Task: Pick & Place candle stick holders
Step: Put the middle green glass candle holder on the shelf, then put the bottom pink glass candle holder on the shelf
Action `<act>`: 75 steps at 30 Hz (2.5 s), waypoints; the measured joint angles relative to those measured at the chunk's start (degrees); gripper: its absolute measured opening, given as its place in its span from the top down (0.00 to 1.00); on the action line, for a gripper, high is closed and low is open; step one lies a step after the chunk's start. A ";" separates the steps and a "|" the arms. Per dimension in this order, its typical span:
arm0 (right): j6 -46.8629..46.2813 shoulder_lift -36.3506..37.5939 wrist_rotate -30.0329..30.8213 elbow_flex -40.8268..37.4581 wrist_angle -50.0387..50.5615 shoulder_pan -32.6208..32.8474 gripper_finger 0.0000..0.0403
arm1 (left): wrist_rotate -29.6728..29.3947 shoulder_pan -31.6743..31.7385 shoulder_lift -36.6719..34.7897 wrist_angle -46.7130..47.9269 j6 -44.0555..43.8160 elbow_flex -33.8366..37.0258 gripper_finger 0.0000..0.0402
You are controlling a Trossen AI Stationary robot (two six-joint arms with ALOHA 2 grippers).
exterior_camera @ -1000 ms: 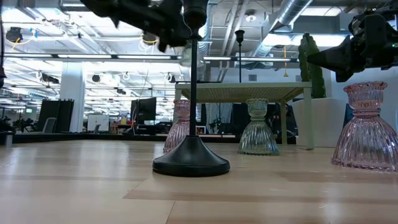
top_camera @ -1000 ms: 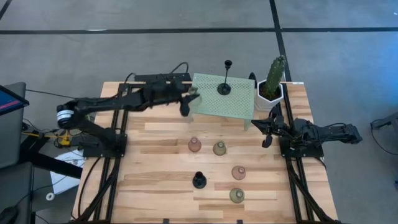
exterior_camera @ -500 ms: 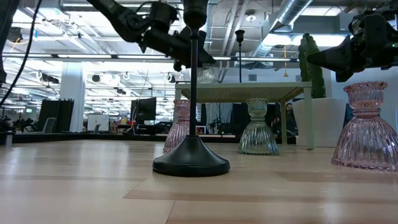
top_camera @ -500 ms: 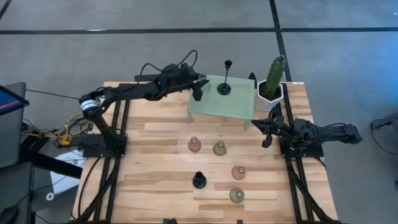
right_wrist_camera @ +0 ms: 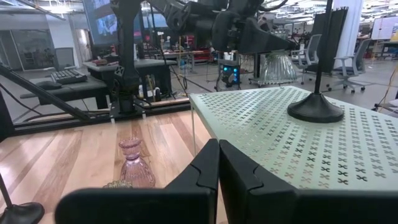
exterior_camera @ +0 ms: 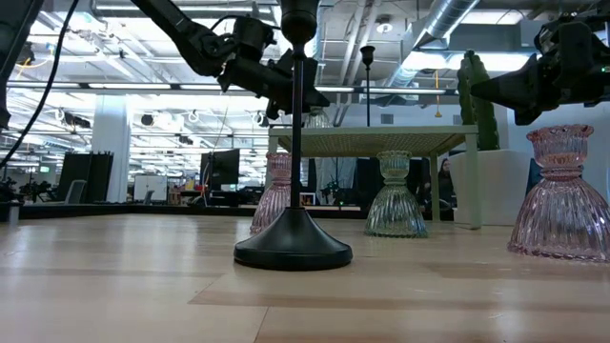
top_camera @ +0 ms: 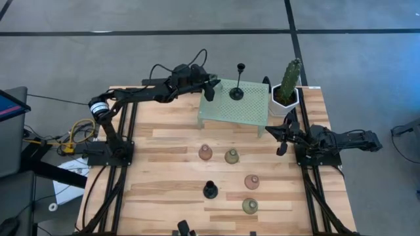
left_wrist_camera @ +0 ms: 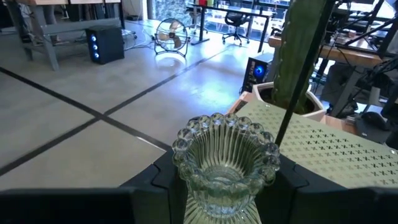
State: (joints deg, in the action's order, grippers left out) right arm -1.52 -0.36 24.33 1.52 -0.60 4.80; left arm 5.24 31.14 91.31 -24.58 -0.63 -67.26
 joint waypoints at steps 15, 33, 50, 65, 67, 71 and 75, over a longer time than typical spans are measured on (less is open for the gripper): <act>0.00 0.00 0.00 -0.02 0.00 -0.01 1.00 | 0.33 -0.09 2.25 -0.68 -0.32 0.00 0.66; 0.08 0.02 0.00 -0.02 0.00 -0.02 1.00 | 0.38 -0.09 3.93 -2.61 0.31 -0.07 0.49; 0.36 0.02 -0.03 -0.02 0.02 0.00 1.00 | 0.52 0.00 1.81 2.07 4.96 0.86 0.29; 1.51 0.02 -0.08 -0.02 0.02 0.00 1.00 | 7.45 0.00 -20.46 8.83 5.10 15.44 0.29; 1.50 0.02 -0.21 -0.02 0.02 0.00 1.00 | 9.78 -0.02 -24.27 9.79 5.03 18.83 0.29; 1.51 0.02 -0.25 -0.02 0.04 0.00 1.00 | 16.39 -0.08 -31.71 9.76 4.92 25.70 0.33; 1.51 0.02 -0.28 -0.02 0.02 0.02 1.00 | 23.40 -0.09 -38.56 9.96 4.77 32.14 0.40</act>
State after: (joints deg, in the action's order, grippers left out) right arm -0.01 -0.34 24.05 1.50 -0.58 4.82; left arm 28.65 31.05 52.75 -14.61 4.14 -35.13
